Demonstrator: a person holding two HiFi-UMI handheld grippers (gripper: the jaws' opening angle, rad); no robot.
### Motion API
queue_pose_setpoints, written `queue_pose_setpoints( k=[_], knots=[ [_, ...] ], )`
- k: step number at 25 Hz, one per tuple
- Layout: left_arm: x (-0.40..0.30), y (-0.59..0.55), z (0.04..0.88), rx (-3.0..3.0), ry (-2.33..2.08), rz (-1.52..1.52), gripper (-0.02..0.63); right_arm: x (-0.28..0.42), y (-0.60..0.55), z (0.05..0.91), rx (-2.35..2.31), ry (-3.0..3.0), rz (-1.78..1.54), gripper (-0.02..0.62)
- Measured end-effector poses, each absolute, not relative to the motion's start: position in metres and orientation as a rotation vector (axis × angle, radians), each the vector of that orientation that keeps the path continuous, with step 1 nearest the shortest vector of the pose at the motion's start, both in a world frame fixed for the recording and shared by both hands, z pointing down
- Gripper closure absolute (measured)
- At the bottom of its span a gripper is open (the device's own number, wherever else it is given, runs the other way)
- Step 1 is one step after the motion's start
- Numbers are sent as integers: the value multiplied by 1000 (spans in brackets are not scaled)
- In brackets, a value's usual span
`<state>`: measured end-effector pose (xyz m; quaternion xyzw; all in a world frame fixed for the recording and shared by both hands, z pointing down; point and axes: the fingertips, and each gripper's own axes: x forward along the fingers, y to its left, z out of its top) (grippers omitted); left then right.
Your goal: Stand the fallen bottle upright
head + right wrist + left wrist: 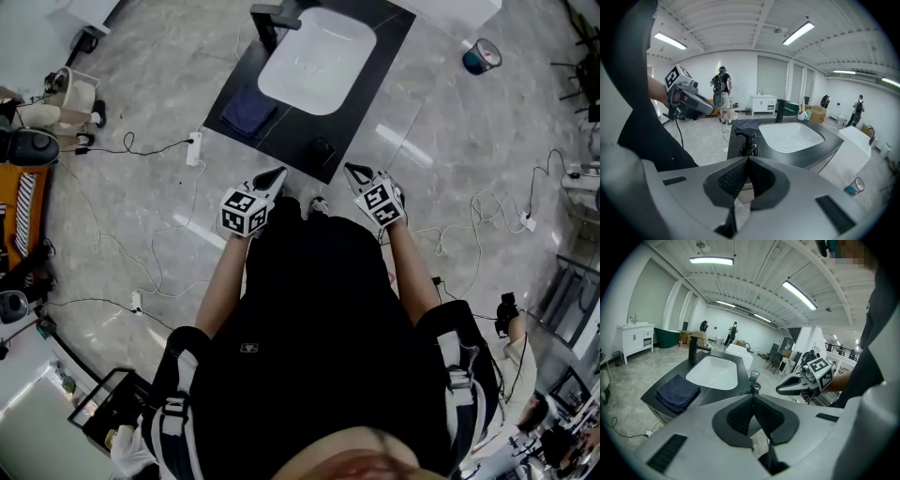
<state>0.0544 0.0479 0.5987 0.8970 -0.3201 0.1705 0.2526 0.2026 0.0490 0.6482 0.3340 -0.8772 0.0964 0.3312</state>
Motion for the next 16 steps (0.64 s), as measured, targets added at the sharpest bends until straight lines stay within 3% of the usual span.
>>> queue_pose_setpoints(
  k=[16],
  knots=[
    [46, 51, 602, 2421, -900, 452, 591, 192, 45, 646, 856, -2304, 250, 537]
  ],
)
